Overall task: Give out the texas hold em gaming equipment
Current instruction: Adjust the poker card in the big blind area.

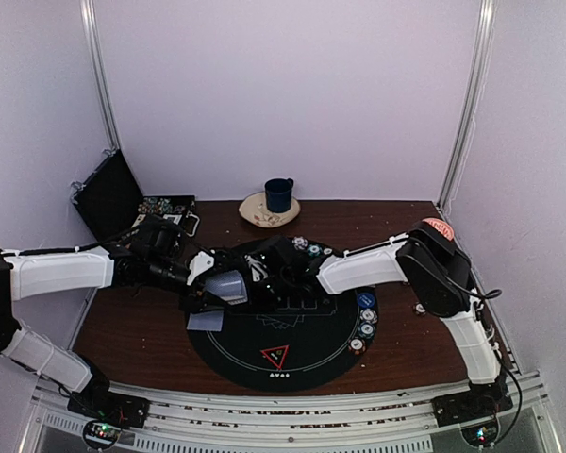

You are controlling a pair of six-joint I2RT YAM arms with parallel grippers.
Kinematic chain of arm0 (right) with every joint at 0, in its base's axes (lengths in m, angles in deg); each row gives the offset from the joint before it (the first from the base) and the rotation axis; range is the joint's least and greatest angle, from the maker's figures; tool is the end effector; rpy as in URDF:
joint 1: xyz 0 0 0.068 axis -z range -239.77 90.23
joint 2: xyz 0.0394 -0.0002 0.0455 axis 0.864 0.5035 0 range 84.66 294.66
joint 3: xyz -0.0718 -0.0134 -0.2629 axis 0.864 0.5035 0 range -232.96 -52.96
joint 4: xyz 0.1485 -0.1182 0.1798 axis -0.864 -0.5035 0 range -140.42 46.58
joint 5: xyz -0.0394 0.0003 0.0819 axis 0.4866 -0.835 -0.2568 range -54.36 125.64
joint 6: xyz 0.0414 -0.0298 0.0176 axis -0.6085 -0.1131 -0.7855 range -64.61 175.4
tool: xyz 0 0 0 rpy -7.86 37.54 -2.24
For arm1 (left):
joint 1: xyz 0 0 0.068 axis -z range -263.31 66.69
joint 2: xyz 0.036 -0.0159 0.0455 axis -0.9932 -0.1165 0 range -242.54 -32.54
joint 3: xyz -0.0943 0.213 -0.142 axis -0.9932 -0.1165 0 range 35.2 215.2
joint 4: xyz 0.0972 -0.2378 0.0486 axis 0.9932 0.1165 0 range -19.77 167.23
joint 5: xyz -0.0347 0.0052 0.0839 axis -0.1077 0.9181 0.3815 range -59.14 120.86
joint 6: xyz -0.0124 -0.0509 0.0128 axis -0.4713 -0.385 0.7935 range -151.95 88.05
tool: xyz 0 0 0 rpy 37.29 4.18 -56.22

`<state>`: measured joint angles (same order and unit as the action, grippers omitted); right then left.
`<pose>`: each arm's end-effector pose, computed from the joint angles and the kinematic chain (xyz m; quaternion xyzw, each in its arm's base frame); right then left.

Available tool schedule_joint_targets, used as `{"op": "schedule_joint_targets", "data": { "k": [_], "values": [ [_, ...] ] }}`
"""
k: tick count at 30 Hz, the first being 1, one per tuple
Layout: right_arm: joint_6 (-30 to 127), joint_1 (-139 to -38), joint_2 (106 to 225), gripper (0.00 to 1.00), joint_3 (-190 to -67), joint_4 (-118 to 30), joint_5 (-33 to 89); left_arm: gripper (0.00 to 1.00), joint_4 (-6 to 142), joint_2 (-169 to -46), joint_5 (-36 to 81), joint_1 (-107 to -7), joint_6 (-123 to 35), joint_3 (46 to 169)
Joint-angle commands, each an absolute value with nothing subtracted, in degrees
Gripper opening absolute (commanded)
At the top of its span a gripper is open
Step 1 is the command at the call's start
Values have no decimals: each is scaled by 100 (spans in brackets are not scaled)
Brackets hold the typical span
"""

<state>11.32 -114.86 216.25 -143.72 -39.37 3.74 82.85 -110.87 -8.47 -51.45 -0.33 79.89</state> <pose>0.2726 0.4236 0.1338 -0.2050 0.8439 0.4872 0.0922 0.2209 -0.1638 0.2129 0.5663 0.6773 -0.3131 0.3501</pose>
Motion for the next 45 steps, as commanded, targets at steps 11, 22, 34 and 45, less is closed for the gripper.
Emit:
{"op": "schedule_joint_targets", "data": {
  "k": [11,22,34,45],
  "values": [
    [875,-11841,22324,74,-15036,-3689,-304,2,8209,-11041,-895,-5184,-22,8011],
    [788,-11926,22550,74,-15325,-3648,-406,2,8209,-11045,-895,-5178,-19,8010],
    [1025,-11879,22388,75,-15321,-3960,250,2,8210,-11059,-904,-5183,-13,8011],
    [1157,-11399,21185,77,-13968,-3632,805,2,8210,-11028,-904,-5181,-13,8002]
  ]
}}
